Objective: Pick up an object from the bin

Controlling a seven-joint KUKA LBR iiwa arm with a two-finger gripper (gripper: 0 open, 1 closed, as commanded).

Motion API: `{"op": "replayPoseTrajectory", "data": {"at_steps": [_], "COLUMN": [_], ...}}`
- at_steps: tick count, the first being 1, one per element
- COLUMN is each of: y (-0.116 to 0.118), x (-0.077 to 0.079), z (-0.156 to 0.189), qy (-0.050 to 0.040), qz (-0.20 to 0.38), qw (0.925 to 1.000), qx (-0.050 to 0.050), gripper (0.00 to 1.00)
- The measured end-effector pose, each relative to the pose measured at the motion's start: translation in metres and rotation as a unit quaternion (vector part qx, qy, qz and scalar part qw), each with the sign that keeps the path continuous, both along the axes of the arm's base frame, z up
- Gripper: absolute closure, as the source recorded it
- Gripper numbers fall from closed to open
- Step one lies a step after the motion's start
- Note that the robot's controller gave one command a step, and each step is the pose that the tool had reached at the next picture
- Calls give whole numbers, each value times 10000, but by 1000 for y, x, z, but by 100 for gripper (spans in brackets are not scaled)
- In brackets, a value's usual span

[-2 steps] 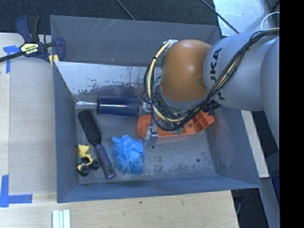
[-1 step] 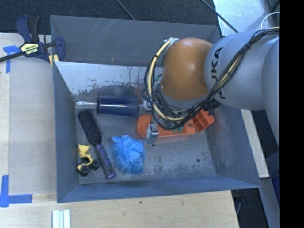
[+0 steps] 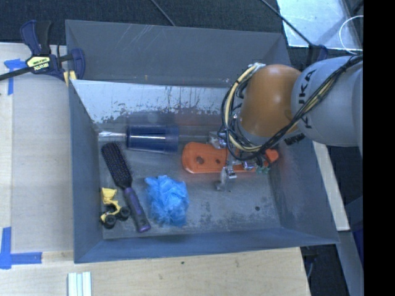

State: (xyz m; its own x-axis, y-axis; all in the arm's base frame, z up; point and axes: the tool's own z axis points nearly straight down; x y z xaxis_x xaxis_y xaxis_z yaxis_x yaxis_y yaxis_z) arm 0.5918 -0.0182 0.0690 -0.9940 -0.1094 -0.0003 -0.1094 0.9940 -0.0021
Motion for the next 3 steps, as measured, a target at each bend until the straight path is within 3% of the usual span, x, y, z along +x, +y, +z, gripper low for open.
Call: {"op": "replayPoseTrajectory", "data": {"at_steps": [1,2,3], "y": [9,4,20], "x": [7,0,15], "z": [56,9,2], "qy": [-49,2,-99], "qz": [-136,-27,-670], "qw": [9999,10000,9977], "qx": [27,16,34], "gripper": [0,0,0]}}
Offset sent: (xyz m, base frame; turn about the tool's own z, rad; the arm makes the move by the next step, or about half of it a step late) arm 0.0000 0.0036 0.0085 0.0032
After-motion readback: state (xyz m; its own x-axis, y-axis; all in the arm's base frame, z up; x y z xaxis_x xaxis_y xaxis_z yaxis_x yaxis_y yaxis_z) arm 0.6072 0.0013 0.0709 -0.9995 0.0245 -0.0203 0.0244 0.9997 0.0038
